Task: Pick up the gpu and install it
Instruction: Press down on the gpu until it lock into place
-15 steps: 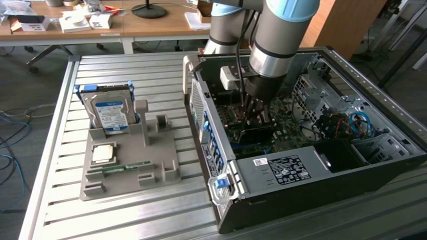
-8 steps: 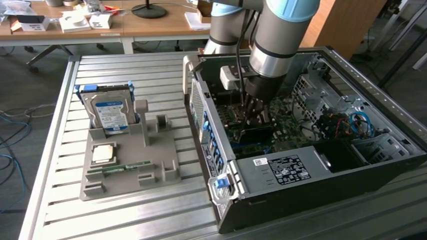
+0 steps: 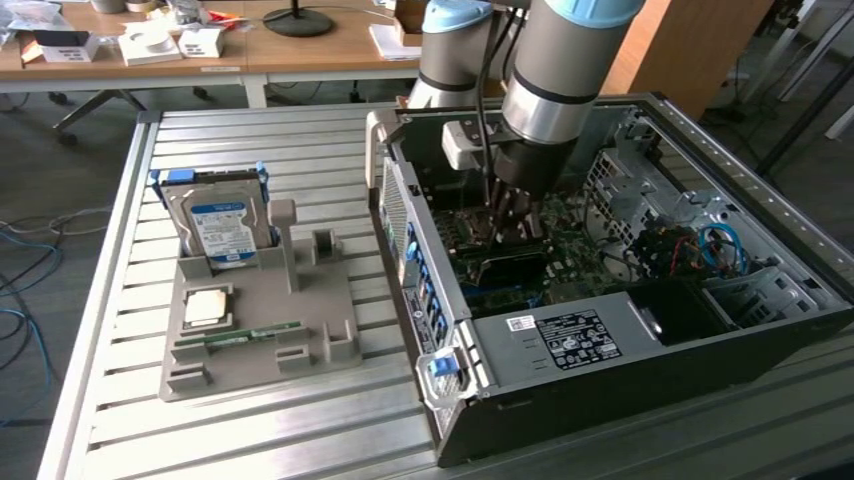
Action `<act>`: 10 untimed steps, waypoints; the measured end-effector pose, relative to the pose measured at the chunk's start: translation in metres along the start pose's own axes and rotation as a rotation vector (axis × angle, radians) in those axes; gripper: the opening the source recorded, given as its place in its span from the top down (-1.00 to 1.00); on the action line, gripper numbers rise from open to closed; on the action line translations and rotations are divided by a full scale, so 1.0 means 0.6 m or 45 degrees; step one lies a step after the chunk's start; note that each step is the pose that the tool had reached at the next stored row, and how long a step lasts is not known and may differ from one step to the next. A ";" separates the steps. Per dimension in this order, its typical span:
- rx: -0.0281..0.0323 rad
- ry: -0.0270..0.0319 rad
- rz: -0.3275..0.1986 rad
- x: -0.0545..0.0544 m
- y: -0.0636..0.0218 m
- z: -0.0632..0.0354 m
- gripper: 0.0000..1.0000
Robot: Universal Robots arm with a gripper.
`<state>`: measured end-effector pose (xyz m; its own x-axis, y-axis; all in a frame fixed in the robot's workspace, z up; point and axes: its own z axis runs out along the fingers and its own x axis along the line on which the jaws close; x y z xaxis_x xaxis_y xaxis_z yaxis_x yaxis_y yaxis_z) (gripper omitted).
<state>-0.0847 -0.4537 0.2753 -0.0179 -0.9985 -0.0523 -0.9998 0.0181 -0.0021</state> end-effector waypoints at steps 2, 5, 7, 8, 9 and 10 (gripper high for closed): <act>0.0000 0.0000 0.000 0.000 0.000 -0.005 0.79; 0.0000 -0.0001 0.000 -0.001 0.000 -0.012 0.79; -0.0001 0.0002 0.000 -0.001 -0.001 -0.018 0.79; 0.0000 0.0000 0.000 -0.001 -0.001 -0.021 0.79; 0.0000 0.0001 0.000 -0.001 -0.001 -0.024 0.79; 0.0000 0.0001 0.000 -0.001 -0.001 -0.028 0.79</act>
<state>-0.0842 -0.4537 0.2919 -0.0180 -0.9985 -0.0522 -0.9998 0.0181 -0.0021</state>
